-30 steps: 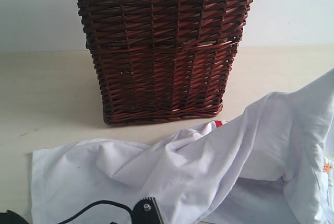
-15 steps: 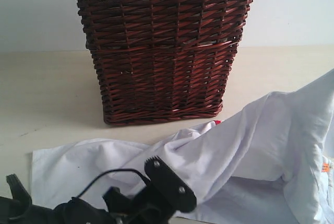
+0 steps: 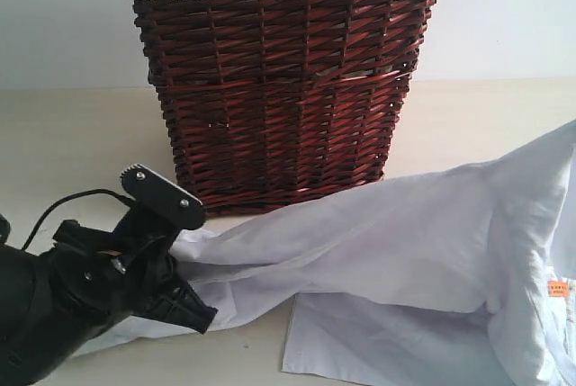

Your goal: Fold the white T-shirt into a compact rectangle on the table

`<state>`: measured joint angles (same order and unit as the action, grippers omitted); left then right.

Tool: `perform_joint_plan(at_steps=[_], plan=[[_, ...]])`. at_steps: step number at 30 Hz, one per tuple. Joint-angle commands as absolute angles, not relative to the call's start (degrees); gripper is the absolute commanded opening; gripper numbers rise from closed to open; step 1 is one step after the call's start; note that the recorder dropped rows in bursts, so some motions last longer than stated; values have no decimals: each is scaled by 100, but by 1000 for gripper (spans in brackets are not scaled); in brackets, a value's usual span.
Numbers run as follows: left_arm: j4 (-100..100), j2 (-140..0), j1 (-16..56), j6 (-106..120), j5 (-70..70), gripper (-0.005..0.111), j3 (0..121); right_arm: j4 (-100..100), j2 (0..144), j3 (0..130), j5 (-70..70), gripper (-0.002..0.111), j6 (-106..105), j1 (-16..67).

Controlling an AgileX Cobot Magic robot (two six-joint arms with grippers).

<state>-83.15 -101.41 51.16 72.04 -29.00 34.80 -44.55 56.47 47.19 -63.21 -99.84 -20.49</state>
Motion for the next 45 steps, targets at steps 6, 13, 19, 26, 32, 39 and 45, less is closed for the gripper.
perform_joint_plan(at_steps=[6,13,19,26,32,39,45], plan=[[-8912,-8200,5075,7627,-4070,0,3465,-4354,5600,4781,-6362,0,-9860,-2071],[-9242,-7925,5075,7592,-770,0,2886,-4354,5600,4781,-6362,0,-9860,-2071],[-9514,-8275,5075,7286,-1240,26,2969,-4354,5600,4781,-6362,0,-9860,-2071],[-9514,-9304,5075,6376,-1967,59,3265,-4354,5600,4781,-6362,0,-9860,-2071],[-9455,-9898,5075,6376,-2130,57,3701,-4354,5600,4781,-6362,0,-9860,-2071],[-9336,-9974,5040,6376,-1819,46,3902,-4354,5600,4781,-6362,0,-9860,-2071],[-9362,-9666,5040,6405,-1166,36,3902,-4354,5600,4781,-6362,0,-9860,-2071]])
